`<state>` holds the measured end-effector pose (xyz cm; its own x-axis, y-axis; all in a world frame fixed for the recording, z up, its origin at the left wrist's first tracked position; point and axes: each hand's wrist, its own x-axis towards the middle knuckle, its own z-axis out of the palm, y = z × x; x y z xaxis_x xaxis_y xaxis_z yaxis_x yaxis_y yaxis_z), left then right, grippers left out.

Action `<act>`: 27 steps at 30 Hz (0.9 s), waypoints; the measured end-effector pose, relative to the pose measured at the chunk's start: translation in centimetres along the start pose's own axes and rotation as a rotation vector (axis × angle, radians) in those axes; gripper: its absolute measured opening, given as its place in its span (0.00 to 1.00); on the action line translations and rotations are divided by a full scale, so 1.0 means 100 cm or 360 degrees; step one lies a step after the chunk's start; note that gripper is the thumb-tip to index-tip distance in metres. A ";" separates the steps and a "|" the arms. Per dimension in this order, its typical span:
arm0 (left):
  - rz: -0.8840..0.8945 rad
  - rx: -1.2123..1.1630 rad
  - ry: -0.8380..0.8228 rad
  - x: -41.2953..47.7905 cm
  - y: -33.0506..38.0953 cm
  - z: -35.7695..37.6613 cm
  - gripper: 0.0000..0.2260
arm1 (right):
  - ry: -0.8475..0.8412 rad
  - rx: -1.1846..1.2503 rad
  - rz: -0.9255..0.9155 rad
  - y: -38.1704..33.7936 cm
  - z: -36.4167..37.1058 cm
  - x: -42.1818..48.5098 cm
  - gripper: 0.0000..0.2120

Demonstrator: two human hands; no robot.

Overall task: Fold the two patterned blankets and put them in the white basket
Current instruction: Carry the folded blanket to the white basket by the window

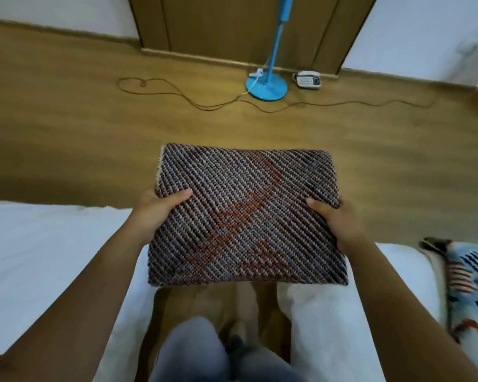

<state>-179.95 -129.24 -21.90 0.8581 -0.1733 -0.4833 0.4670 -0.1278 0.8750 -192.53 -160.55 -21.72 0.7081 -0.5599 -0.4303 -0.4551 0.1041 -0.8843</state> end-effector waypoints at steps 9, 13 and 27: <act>0.0082 0.0279 -0.0445 0.168 0.109 0.144 0.11 | 0.0494 0.0355 0.0100 -0.029 -0.063 0.108 0.19; 0.0071 0.0439 -0.0681 0.231 0.155 0.214 0.10 | 0.0741 0.0504 0.0085 -0.046 -0.081 0.140 0.21; 0.0135 0.0728 -0.1306 0.346 0.240 0.542 0.14 | 0.1447 0.0770 0.0121 -0.088 -0.246 0.265 0.12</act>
<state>-150.62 -191.27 -19.23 0.3854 -0.8109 -0.4403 0.1314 -0.4241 0.8960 -183.02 -196.52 -20.88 -0.0807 -0.9269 -0.3664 -0.0735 0.3722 -0.9253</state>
